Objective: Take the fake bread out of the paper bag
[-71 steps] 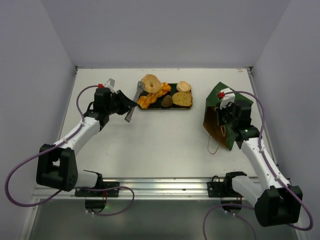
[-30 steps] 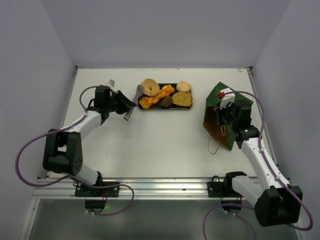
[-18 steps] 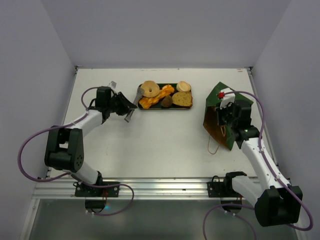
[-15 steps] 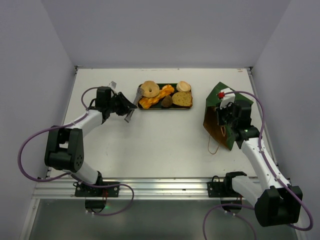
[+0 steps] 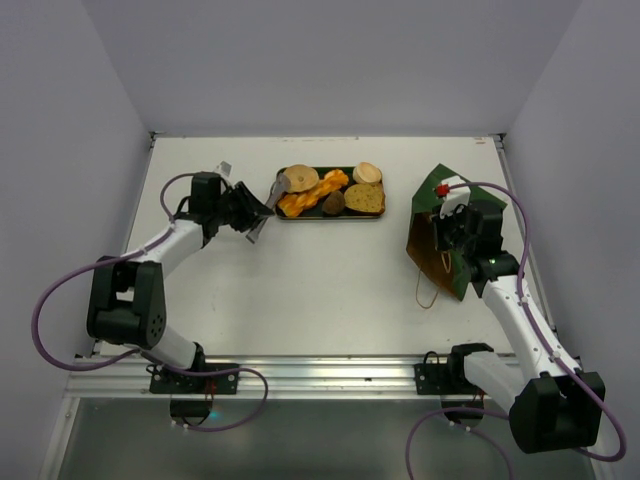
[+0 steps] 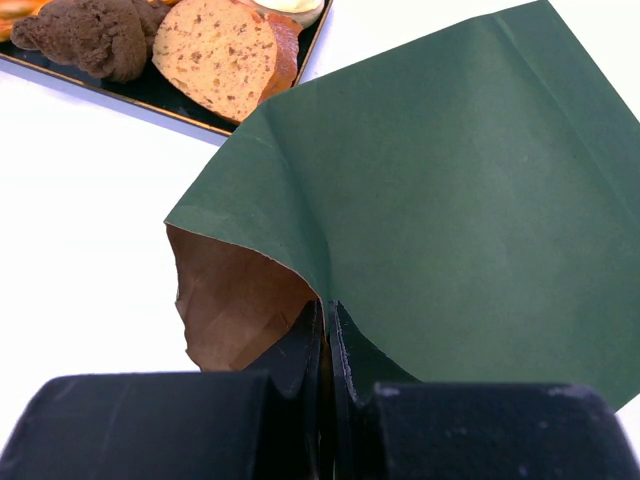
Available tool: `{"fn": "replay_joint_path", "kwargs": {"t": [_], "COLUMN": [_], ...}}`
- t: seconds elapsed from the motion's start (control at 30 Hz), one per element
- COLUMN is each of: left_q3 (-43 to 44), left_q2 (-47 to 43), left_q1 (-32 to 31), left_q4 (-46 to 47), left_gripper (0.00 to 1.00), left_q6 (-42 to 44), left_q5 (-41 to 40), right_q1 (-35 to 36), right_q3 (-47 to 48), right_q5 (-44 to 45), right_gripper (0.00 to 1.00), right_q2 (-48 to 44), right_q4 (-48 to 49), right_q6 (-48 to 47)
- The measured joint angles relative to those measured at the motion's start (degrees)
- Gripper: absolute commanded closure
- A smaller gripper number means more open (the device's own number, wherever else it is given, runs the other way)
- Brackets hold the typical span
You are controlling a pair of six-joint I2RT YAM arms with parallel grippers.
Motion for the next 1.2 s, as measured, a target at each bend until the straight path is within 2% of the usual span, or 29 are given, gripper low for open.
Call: {"fn": "replay_joint_path", "kwargs": {"t": [0.73,0.97,1.07,1.2], "left_q3": [0.0,-1.3,-3.1,-6.4], "left_q2": [-5.6,-13.6,-20.5,-29.1], "left_q1": [1.4,1.2,-0.4,-10.7], "left_q4": [-4.0,-5.5,-5.4,-4.8], "left_gripper": [0.58,0.62,0.62,0.62], "left_q6": [3.1,4.6,4.7,4.7], "left_q5": [-1.8,1.0,2.8,4.2], "right_q1": [0.0,-0.1,-0.2,-0.2], "right_q3": [0.0,0.0,0.1,1.0], "right_q5": [0.0,-2.4,-4.9,-8.1], "right_gripper": [1.00,0.99,0.98,0.97], "right_q2": [0.0,0.0,0.0,0.2], "right_q4": [0.0,-0.8,-1.8,-4.4], "right_q6": [0.0,-1.6,-3.6,-7.5]}}
